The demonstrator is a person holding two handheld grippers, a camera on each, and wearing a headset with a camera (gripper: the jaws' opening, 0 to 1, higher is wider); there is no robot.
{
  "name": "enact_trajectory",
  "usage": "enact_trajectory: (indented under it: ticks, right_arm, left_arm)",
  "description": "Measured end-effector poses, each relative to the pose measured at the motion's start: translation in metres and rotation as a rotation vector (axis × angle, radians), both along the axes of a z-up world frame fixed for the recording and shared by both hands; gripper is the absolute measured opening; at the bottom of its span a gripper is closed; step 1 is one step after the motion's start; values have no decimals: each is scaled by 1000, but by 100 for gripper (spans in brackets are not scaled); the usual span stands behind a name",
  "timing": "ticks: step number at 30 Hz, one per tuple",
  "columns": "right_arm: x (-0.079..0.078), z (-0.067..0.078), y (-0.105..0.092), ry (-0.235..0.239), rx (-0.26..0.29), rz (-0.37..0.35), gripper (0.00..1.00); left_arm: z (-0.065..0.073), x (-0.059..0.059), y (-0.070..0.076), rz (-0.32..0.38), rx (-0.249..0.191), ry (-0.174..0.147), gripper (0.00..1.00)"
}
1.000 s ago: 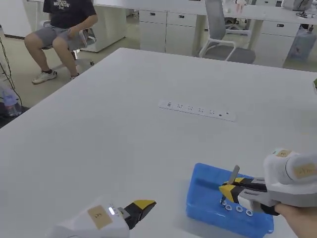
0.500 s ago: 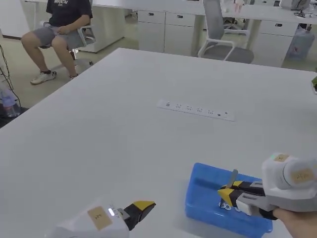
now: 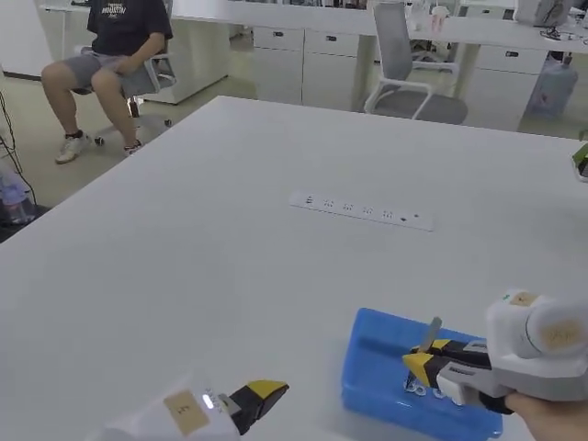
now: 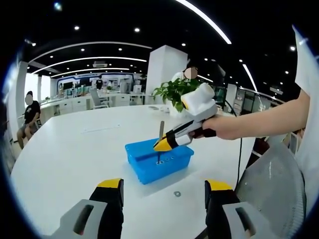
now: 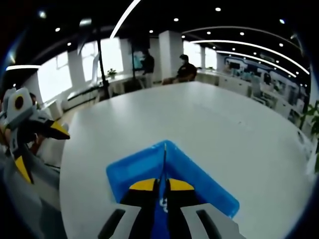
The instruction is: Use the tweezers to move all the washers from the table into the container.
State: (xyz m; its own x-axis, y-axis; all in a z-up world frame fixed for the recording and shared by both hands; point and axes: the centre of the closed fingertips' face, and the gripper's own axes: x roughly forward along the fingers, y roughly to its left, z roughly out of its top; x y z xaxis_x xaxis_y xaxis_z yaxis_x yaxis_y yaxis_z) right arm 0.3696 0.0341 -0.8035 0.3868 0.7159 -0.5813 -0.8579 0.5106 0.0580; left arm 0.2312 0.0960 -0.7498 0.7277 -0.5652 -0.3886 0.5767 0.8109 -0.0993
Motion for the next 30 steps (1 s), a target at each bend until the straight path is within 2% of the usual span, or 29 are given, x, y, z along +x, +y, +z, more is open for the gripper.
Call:
enact_trajectory:
  ticks: [10, 16, 22, 27, 30]
  right_arm:
    - [0, 30, 4, -44, 47, -6, 4]
    - [-3, 53, 9, -82, 74, 6, 4]
    - [-10, 77, 16, -125, 108, 22, 4]
    - [-19, 84, 19, -130, 117, 34, 4]
    - [-26, 81, 19, -123, 118, 45, 4]
  left_arm:
    - [1, 0, 1, 0, -3, -4, 66]
    - [2, 0, 0, 3, -2, -8, 66]
    - [6, 0, -1, 7, -18, -13, 66]
    - [5, 1, 1, 5, -9, -16, 66]
    - [4, 1, 2, 9, -7, -19, 66]
